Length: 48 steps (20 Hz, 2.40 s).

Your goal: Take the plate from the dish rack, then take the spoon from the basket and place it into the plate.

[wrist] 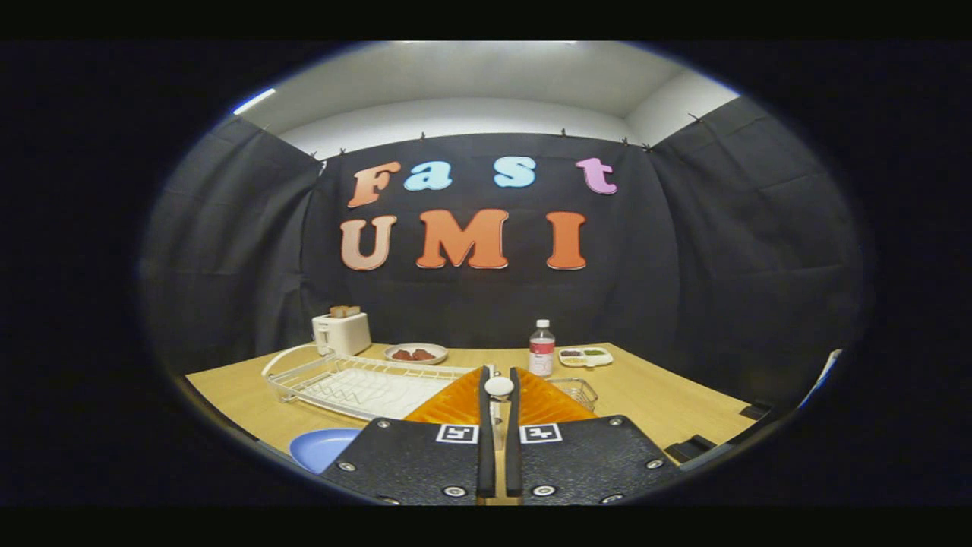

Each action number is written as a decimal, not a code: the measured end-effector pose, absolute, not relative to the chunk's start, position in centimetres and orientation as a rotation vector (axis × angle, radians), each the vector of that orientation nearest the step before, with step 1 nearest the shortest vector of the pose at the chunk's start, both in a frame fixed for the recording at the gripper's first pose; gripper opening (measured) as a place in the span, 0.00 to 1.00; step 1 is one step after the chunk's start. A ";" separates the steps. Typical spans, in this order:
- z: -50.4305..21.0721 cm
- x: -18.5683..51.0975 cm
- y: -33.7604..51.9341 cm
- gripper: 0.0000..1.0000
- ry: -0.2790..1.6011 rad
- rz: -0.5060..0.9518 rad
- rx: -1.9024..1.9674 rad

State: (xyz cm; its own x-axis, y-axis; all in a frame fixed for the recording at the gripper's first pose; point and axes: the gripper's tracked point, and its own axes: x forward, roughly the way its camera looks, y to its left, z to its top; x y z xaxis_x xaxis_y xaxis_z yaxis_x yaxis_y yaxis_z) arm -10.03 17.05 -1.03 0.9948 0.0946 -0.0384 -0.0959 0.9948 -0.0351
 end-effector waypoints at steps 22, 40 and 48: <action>-11.8 -14.7 30.1 0.07 0.193 0.385 -0.021; -11.7 -12.1 25.8 0.97 0.247 0.283 -0.068; -9.0 -9.5 16.4 0.98 0.212 0.128 -0.070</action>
State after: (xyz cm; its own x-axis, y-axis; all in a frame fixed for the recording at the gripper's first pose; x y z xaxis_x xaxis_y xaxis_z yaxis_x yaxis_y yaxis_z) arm -9.47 16.35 -9.02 0.9694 0.1194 -0.2145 -0.1342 0.9894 -0.0560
